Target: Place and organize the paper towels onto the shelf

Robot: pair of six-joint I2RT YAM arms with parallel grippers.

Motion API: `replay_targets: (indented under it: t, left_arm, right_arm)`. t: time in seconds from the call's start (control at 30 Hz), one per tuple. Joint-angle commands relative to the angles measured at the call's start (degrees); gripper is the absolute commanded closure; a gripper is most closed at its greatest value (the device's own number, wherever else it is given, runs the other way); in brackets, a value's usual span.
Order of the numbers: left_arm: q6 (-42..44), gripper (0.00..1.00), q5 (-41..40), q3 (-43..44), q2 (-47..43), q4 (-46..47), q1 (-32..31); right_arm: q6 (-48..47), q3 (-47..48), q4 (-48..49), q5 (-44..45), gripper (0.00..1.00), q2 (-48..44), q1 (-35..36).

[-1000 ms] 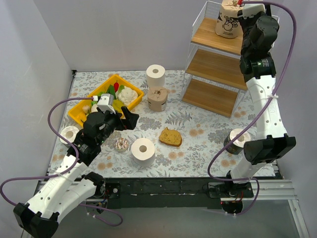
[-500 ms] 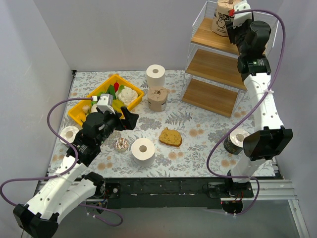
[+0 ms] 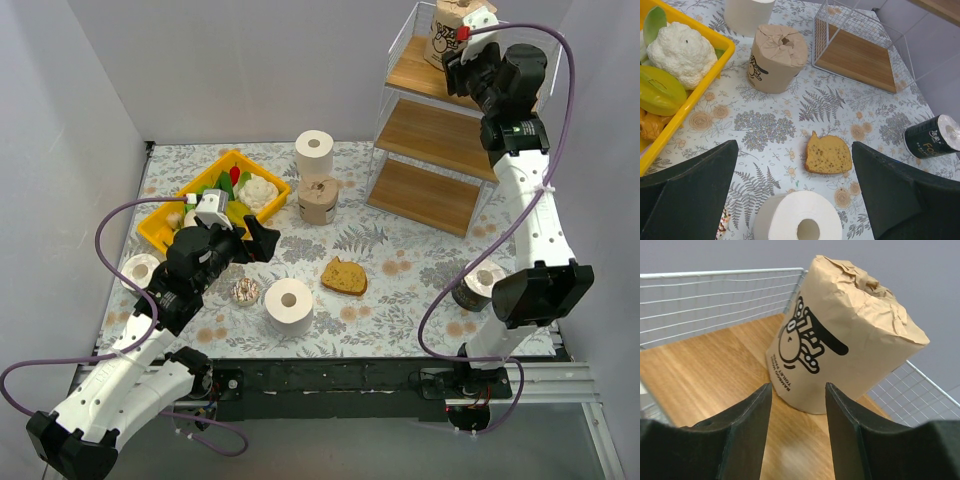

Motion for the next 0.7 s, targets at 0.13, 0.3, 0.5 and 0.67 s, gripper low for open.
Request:
replay_targets:
  t: [0.13, 0.3, 0.5, 0.67]
  left_arm:
    - [0.85, 0.02, -0.6, -0.01, -0.64, 0.04, 0.19]
    - [0.59, 0.02, -0.77, -0.09, -1.61, 0.13, 0.19]
    - [0.41, 0.02, -0.77, -0.01, -1.52, 0.13, 0.19]
    - [0.33, 0.02, -3.58, 0.35, -2.75, -0.57, 0.19]
  right_arm:
    - [16.89, -0.75, -4.64, -4.89, 0.47, -10.72, 1.53]
    - [19.02, -5.85, -14.21, 12.32, 0.48, -16.26, 15.91]
    - [30.17, -20.67, -14.76, 11.92, 0.48, -22.76, 25.86]
    - [30.54, -26.61, -13.59, 17.62, 0.47, -19.81, 33.17]
